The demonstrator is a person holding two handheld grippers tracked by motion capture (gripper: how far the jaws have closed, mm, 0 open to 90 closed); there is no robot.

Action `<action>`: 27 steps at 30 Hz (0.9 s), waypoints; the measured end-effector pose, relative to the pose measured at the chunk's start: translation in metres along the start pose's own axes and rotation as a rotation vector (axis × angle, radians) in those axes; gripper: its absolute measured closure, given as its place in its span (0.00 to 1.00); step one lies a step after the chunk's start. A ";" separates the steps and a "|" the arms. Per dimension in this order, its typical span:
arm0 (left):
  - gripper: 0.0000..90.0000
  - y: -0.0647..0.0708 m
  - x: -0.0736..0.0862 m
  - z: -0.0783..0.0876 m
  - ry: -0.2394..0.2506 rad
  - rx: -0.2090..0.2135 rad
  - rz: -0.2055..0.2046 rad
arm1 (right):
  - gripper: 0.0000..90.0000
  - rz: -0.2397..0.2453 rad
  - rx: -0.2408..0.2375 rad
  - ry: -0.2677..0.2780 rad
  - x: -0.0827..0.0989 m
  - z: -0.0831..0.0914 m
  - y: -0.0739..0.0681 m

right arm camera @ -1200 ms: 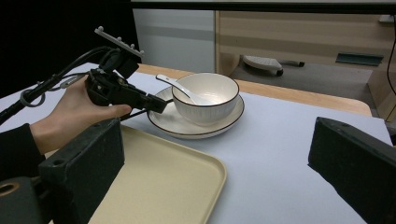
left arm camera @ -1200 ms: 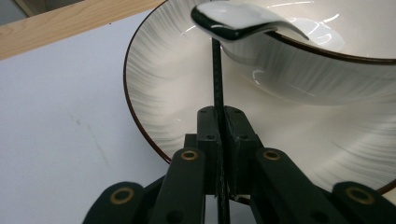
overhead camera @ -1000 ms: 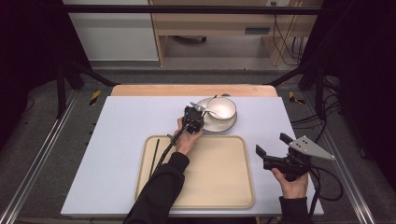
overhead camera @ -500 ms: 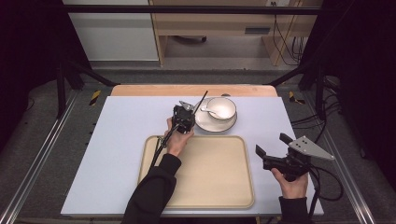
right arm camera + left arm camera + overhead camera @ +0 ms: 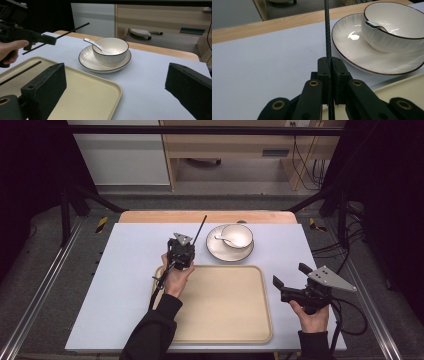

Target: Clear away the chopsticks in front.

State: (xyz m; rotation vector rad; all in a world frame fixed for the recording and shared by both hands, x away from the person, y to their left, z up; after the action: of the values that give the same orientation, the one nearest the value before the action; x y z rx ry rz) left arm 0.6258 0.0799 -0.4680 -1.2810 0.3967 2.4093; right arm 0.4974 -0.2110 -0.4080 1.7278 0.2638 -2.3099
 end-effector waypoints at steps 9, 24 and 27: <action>0.95 0.003 0.013 0.042 0.063 -0.016 0.013 | 0.04 0.002 -0.001 -0.003 0.001 0.000 -0.002; 0.95 0.012 0.054 0.094 0.138 -0.024 0.039 | 0.04 0.014 -0.006 -0.010 0.003 -0.002 -0.007; 0.95 0.015 0.061 0.099 0.140 -0.033 0.031 | 0.04 0.018 -0.008 -0.014 0.003 -0.002 -0.008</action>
State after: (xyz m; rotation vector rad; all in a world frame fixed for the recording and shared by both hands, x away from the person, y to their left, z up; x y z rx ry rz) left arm 0.5160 0.1200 -0.4641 -1.4732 0.4202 2.3682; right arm 0.4958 -0.2036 -0.4118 1.7020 0.2536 -2.3043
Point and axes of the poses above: each handheld gripper's, and its own axes: z roughly backward along the jaws, x roughly out of its underside, y roughly to its right, the point moved 10 cm from there along -z, roughly forward along the jaws, and after that the axes turned 9 degrees about x, right-handed, at the moved point
